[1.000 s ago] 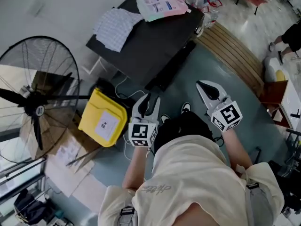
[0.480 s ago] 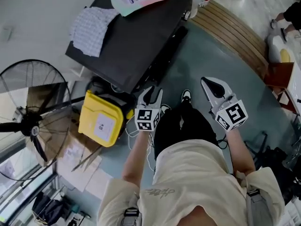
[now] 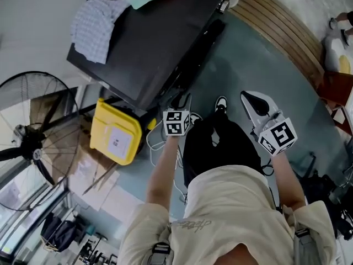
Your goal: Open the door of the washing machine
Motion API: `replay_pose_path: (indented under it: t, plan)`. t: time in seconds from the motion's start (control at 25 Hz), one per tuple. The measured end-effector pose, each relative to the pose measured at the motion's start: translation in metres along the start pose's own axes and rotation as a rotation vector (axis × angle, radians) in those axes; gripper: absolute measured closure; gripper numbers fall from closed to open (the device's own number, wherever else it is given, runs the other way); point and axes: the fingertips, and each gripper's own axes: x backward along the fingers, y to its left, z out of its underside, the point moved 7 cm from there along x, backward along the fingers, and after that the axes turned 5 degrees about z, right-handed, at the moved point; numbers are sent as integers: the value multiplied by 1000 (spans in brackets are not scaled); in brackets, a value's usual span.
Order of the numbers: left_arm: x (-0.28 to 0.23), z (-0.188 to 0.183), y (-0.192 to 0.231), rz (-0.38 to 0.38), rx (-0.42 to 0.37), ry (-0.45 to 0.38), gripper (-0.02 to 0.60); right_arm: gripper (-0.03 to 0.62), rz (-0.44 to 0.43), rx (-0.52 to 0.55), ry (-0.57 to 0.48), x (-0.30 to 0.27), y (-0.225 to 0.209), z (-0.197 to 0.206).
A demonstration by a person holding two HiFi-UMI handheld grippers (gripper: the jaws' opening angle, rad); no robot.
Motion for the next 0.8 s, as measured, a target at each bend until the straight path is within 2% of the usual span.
replay_pose_path:
  t: [0.36, 0.52, 0.68, 0.8]
  plan:
    - [-42, 22, 20, -58, -1, 120, 436, 592, -9, -8, 49, 5, -25, 1]
    - [-56, 20, 25, -57, -4, 154, 441, 592, -6, -22, 67, 7, -36, 2]
    - [-57, 20, 25, -51, 24, 199, 483, 592, -26, -22, 71, 4, -38, -1]
    - [-58, 19, 25, -43, 12, 224, 486, 592, -36, -23, 55, -3, -39, -4]
